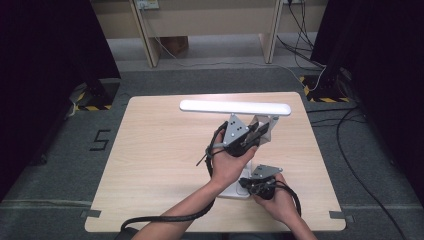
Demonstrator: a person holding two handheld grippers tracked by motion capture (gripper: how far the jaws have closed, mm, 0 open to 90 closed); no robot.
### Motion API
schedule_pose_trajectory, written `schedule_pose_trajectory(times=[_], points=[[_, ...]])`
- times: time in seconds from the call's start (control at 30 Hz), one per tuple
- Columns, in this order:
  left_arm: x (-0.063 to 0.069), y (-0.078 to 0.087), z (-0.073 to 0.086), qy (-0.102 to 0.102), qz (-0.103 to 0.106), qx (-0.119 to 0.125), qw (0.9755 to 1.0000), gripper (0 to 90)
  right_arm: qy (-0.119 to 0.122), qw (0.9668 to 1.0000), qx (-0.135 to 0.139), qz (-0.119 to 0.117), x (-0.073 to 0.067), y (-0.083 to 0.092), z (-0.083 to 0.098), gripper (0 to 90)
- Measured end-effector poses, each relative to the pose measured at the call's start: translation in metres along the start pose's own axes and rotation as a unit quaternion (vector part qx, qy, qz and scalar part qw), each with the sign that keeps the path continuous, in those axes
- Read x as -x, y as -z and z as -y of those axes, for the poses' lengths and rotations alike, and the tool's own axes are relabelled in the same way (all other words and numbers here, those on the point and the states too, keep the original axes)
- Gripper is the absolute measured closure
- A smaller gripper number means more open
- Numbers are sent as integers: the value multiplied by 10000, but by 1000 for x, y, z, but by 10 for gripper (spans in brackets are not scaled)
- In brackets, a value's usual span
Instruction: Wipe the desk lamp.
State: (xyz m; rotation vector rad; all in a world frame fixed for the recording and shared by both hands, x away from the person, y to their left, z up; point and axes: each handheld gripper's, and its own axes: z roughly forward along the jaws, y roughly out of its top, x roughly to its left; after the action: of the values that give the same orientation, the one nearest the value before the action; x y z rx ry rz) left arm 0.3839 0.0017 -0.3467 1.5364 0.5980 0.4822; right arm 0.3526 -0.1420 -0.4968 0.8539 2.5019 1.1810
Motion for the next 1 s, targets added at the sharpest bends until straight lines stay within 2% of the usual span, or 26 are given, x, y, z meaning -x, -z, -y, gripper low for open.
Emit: schedule_pose_trajectory(times=[1.0], points=[[-4,1,20,156,-102,-61,9998,802,-3,10000,17,6,0,1,1,838]])
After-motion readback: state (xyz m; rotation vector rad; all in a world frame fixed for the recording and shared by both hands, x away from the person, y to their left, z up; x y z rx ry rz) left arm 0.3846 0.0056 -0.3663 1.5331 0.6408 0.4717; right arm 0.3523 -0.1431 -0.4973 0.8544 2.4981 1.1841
